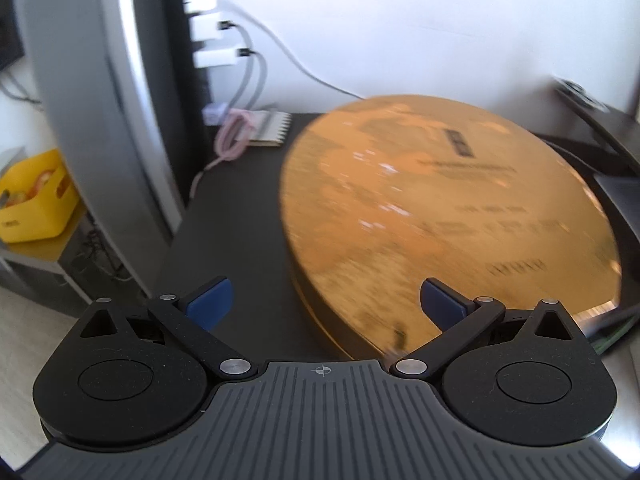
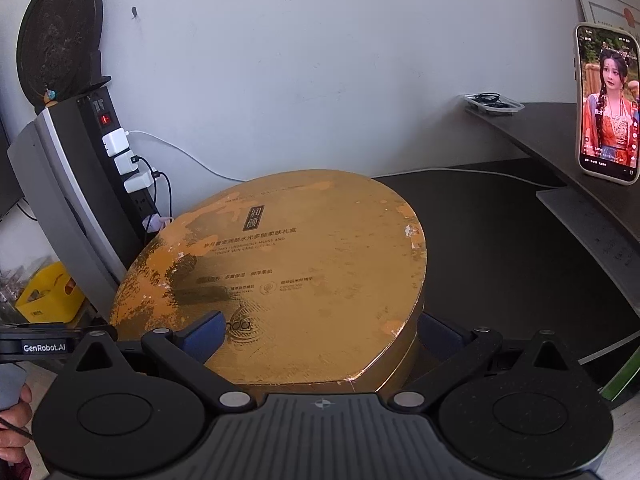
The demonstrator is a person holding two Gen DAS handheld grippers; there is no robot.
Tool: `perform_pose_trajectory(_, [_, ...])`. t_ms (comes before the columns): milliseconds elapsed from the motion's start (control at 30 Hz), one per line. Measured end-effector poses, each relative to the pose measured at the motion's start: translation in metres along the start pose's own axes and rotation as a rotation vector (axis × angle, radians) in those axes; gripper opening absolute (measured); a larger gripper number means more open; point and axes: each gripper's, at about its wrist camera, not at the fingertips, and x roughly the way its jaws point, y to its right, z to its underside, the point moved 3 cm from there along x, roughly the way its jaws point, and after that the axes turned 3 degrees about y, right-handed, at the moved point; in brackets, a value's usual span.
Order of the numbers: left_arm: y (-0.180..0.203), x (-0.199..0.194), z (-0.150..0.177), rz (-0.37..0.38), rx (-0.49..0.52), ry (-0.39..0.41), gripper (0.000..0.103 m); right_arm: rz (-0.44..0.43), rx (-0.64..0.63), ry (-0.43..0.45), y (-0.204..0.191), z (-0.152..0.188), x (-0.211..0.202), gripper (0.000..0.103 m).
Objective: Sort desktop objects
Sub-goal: 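Lower the lid onto the box rim with both grippers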
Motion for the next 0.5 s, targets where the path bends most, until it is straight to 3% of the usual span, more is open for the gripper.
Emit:
perform_pose_trajectory(300, [0.043,-0.014,0.016,0.025,0.161,-0.019,0.103,0.034,0.015,-0.002,0.006,0.006,-0.006,0.103])
perform_pose_trajectory(500, [0.048,-0.014,0.020,0.032,0.173,-0.034,0.103,0.028,0.017,-0.001,0.005,0.007,-0.009,0.103])
